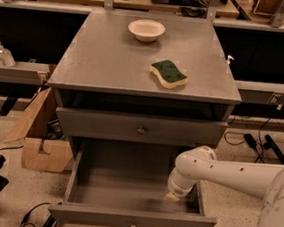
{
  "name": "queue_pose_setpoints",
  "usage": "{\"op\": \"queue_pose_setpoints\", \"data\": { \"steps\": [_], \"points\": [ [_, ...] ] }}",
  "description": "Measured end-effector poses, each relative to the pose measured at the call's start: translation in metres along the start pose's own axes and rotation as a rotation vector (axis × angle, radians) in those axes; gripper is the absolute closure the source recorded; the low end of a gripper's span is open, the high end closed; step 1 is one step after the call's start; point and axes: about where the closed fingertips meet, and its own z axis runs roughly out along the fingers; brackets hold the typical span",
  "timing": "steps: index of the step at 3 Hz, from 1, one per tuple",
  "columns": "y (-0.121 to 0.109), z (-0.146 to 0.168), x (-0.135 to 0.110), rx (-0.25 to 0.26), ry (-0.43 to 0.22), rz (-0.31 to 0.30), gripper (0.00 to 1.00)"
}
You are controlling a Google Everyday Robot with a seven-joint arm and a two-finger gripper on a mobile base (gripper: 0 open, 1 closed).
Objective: Open middle drawer
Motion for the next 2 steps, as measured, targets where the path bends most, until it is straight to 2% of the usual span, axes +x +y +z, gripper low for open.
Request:
{"op": "queue_pose_setpoints", "data": {
  "steps": [1, 2],
  "points": [
    [0.017, 0.016, 0.013, -0.019, -0.023, 0.038, 0.88],
    [0.063, 0.021, 0.015, -0.068, -0.024, 0.09, 1.0]
  ]
}}
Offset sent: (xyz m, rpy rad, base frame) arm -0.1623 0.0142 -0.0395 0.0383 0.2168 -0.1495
